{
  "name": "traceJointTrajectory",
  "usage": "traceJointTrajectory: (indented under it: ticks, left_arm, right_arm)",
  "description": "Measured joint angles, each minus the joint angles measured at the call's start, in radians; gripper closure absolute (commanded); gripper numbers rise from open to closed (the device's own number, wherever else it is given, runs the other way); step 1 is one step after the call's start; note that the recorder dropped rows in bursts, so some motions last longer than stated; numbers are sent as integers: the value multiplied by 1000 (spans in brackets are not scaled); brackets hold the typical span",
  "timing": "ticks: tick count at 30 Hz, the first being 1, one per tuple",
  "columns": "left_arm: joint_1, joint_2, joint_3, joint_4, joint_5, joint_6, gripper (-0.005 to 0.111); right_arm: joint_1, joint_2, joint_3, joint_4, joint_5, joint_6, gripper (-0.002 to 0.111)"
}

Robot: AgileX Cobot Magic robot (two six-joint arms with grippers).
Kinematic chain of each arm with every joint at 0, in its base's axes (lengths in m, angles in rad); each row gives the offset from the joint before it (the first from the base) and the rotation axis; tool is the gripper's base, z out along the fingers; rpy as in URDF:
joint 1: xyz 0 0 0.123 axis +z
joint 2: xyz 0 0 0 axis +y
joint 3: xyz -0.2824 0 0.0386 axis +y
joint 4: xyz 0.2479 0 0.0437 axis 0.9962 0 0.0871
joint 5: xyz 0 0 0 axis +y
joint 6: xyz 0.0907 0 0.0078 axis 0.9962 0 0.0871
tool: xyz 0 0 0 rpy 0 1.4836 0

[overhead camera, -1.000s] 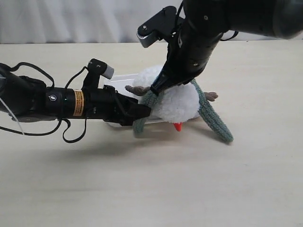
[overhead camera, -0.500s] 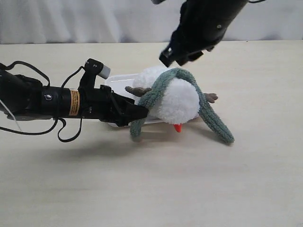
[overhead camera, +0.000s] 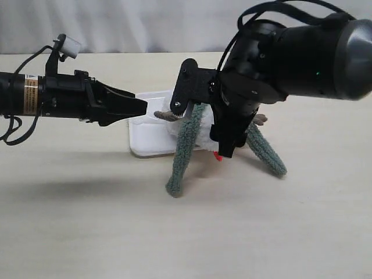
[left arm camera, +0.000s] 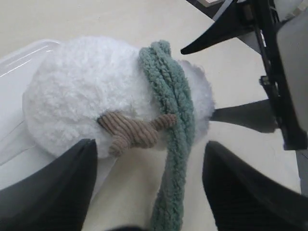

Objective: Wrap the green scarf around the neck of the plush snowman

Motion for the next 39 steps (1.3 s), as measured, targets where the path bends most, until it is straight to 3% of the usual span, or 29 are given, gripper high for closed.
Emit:
traceJointTrajectory:
  ticks: [8, 12, 17, 22, 25, 27, 30, 33, 39]
  left_arm:
    - [37, 0, 0, 9, 0, 0, 47]
    - [49, 0, 0, 9, 0, 0, 47]
    - [49, 0, 0, 13, 0, 0, 47]
    - [49, 0, 0, 15, 75, 21, 48]
    - [44, 10, 0, -72, 279, 71, 48]
    - [44, 30, 0, -115, 350, 125, 47]
    - [36, 64, 0, -131, 321, 253, 47]
    - [2, 87, 0, -133, 251, 441, 50]
    - [-94, 147, 0, -435, 276, 816, 82]
  right_arm:
    - [2, 43, -29, -225, -83, 228, 72]
    - [-3, 43, -80, -278, -148, 298, 83]
    - [-46, 57, -110, -294, -316, 359, 86]
    - [-123, 125, -200, -282, -291, 498, 86]
    - [-159, 120, -255, -121, -261, 491, 85]
    - [-177, 95, -286, 68, -223, 359, 83]
    - [-222, 59, -344, 397, -76, 80, 74]
    - [-288, 51, -392, 629, 84, -60, 70]
    - [-298, 51, -354, 767, 348, -247, 80]
